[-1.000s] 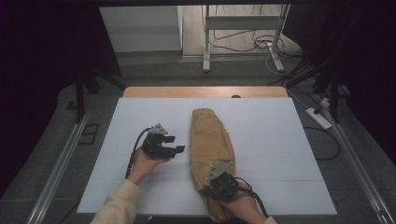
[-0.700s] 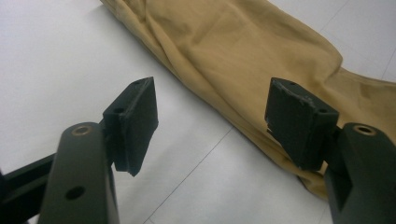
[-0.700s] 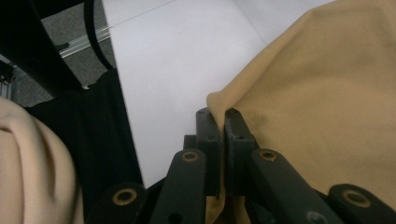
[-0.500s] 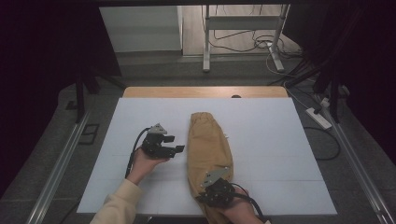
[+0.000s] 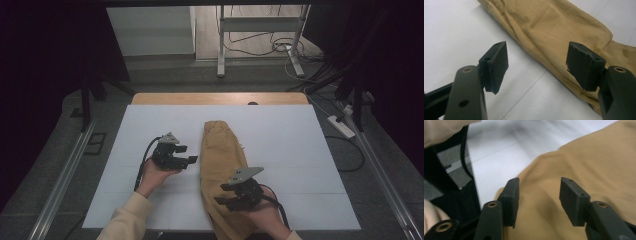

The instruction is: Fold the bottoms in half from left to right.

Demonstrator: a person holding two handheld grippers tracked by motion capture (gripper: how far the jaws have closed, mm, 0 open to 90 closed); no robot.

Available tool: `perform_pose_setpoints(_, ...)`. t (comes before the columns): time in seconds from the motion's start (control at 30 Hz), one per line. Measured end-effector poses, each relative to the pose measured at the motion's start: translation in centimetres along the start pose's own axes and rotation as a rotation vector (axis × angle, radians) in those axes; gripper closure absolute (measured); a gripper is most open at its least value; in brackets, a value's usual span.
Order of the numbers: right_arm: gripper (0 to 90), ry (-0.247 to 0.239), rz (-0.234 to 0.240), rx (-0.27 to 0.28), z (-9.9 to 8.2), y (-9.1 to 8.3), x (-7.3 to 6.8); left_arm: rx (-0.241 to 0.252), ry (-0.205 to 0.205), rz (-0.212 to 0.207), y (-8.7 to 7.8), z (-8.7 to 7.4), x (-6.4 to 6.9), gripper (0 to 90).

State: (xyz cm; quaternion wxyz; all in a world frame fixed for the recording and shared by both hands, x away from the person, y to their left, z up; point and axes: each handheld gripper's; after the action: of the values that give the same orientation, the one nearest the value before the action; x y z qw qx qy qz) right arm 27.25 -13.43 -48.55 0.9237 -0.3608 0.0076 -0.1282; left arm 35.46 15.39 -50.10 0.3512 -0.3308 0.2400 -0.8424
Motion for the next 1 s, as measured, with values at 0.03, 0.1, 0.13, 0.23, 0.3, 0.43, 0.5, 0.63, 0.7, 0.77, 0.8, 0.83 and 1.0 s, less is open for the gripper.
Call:
perform_pose_setpoints(0.03, 47.9, 0.006, -0.005, 0.006, -0.1, -0.2, 0.4, -0.001, 0.0, 0.0, 0.0, 0.0, 0.0, 33.3)
perform_pose_setpoints(0.1, 47.2, 0.023, -0.009, 0.025, -0.3, -0.5, 1.1, -0.003, 0.0, -0.001, 0.1, 0.0, 0.0, 33.2)
perform_pose_setpoints(0.13, 46.4, 0.024, -0.017, 0.025, -0.4, -0.6, 1.4, -0.003, 0.001, 0.0, 0.2, 0.0, 0.0, 33.2)
perform_pose_setpoints(0.23, 45.1, 0.043, -0.035, 0.04, -0.9, -0.9, 2.4, -0.006, 0.004, -0.001, 0.2, 0.0, 0.1, 33.1)
perform_pose_setpoints(0.3, 44.4, 0.058, -0.047, 0.044, -1.1, -1.1, 3.1, -0.007, 0.001, -0.001, 0.2, 0.0, 0.2, 33.0)
perform_pose_setpoints(0.43, 43.7, 0.081, -0.056, 0.042, -1.5, -1.3, 4.4, -0.007, 0.003, -0.002, 0.3, 0.0, 0.2, 32.9)
perform_pose_setpoints(0.5, 43.4, 0.092, -0.06, 0.04, -1.7, -1.3, 4.9, -0.009, 0.004, -0.004, 0.4, 0.0, 0.2, 32.9)
perform_pose_setpoints(0.63, 42.9, 0.101, -0.063, 0.024, -1.9, -1.0, 5.8, -0.007, 0.006, -0.008, 0.5, 0.1, 0.2, 32.9)
perform_pose_setpoints(0.7, 42.8, 0.101, -0.066, 0.02, -2.0, -0.9, 6.3, -0.009, 0.006, -0.01, 0.6, 0.2, 0.2, 32.9)
perform_pose_setpoints(0.77, 42.7, 0.107, -0.069, 0.023, -2.1, -0.8, 6.8, -0.01, 0.008, -0.015, 0.7, 0.3, 0.3, 32.9)
perform_pose_setpoints(0.8, 42.6, 0.114, -0.072, 0.021, -2.1, -0.8, 7.0, -0.009, 0.012, -0.018, 0.8, 0.3, 0.4, 32.9)
perform_pose_setpoints(0.83, 42.4, 0.115, -0.075, 0.019, -2.2, -0.7, 7.3, -0.01, 0.012, -0.019, 0.8, 0.4, 0.4, 32.8)
perform_pose_setpoints(1.0, 42.2, 0.135, -0.092, 0.01, -2.7, -0.6, 8.2, -0.02, 0.021, -0.022, 1.0, 0.4, 0.6, 32.7)
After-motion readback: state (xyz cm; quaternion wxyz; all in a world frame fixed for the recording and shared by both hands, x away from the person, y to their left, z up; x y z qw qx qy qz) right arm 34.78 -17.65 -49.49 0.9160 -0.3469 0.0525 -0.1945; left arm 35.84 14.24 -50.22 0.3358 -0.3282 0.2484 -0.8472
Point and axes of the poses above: each handheld gripper's, and its own axes: y roughly forward along the jaws, z roughly out of its top, x roughly to its right, and after that the axes turned 15 degrees about -y, right-handed
